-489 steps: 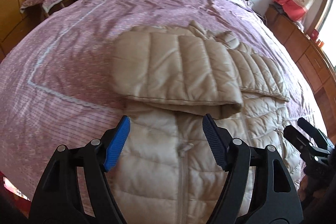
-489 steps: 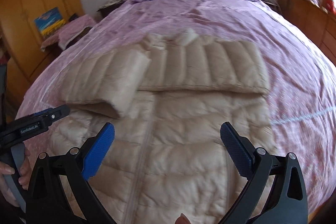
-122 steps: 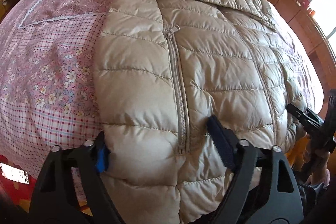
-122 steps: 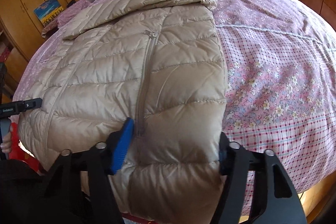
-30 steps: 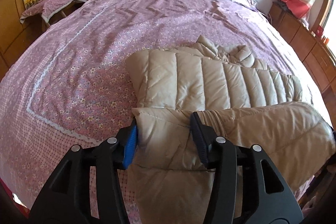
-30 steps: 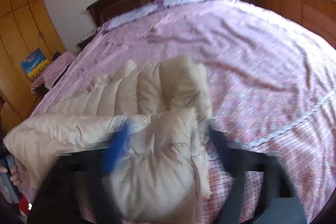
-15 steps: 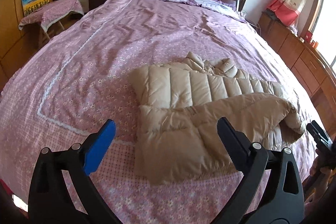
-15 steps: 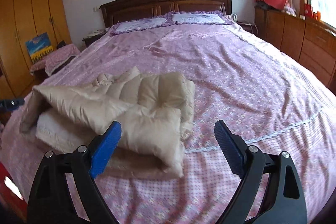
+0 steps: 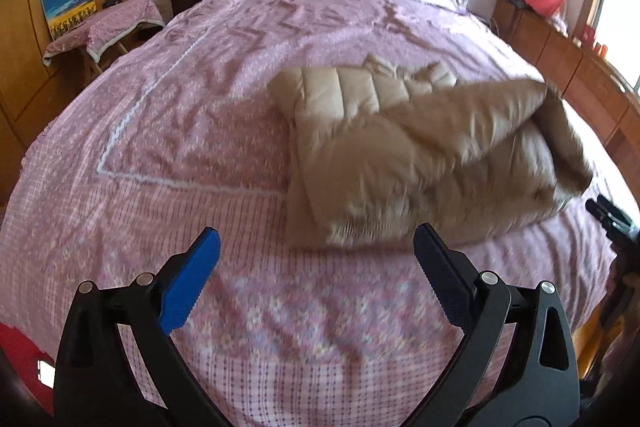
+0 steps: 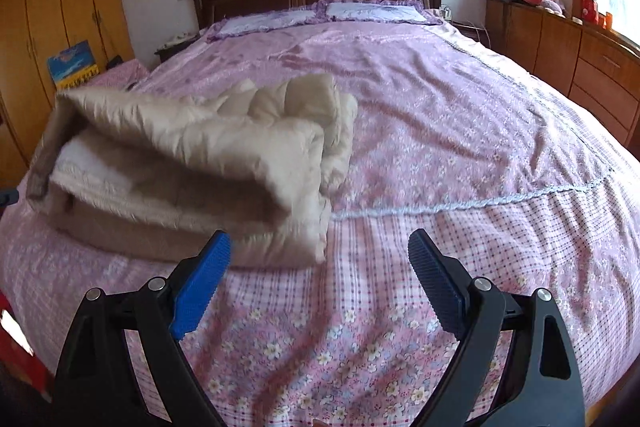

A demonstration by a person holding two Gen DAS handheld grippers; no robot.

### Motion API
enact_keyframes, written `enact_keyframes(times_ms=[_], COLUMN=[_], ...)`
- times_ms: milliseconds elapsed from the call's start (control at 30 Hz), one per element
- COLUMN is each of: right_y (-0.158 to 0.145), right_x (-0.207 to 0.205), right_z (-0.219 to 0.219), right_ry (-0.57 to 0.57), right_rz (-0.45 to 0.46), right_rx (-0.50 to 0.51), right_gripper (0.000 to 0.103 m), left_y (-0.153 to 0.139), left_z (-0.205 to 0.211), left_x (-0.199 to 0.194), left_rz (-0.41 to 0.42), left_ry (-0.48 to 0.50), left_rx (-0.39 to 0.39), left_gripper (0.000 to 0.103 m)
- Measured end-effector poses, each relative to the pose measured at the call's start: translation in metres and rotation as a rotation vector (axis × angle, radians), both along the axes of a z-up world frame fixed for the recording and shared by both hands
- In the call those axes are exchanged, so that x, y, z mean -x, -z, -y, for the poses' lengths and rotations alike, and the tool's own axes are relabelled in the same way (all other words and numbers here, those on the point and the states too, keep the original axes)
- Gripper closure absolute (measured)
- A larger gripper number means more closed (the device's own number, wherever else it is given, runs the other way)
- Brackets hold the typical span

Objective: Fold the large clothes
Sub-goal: 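Open both tools and release the folded hem onto the collar, then move both tools to the folded bundle's open edge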

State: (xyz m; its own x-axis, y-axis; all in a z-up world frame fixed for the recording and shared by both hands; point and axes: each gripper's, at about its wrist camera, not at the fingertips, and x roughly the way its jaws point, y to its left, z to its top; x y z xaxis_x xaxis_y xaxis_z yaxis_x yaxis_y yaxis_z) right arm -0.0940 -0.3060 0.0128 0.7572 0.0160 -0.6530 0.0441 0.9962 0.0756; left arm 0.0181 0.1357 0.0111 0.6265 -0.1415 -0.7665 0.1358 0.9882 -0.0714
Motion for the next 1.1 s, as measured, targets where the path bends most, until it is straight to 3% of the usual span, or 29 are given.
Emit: enact_keyframes(times_ms=[200, 300, 333, 400, 533, 567, 867, 1033, 1067, 1100], right_y=[0.006, 0.008, 0.009, 0.010, 0.004, 0.001, -0.032, -0.039, -0.039, -0.038], right_x=[-0.004, -0.011, -0.015, -0.021, -0.032, -0.034, -0.066, -0.099, -0.108, -0.114], right_z=[-0.021, -0.032, -0.035, -0.040, -0.047, -0.048, -0.050, -0.043, -0.041, -0.040], right_ry=[-0.073, -0.117, -0.128, -0.142, -0.155, -0.156, -0.144, -0.097, -0.082, -0.072], right_rz=[0.016, 0.004, 0.000, 0.006, 0.036, 0.048, 0.135, 0.131, 0.125, 0.119], right_rx=[0.069, 0.089, 0.099, 0.101, 0.114, 0.115, 0.093, 0.061, 0.056, 0.054], right_gripper=[0.018, 0.034, 0.035, 0.037, 0.044, 0.045, 0.045, 0.045, 0.045, 0.045], left_y=[0.022, 0.026, 0.028, 0.032, 0.026, 0.020, -0.016, -0.027, -0.027, -0.027], left_z=[0.017, 0.030, 0.034, 0.040, 0.042, 0.043, 0.051, 0.052, 0.052, 0.053], left_x=[-0.002, -0.007, -0.011, -0.022, -0.034, -0.035, -0.073, -0.103, -0.110, -0.115], left_rz=[-0.034, -0.007, -0.002, 0.003, 0.002, 0.016, 0.110, 0.141, 0.143, 0.142], left_ry=[0.060, 0.114, 0.124, 0.121, 0.107, 0.109, 0.094, 0.076, 0.074, 0.071], left_rx=[0.014, 0.025, 0.025, 0.026, 0.072, 0.081, 0.034, 0.015, 0.010, 0.007], left_gripper=[0.007, 0.027, 0.032, 0.033, 0.061, 0.063, 0.064, 0.063, 0.061, 0.046])
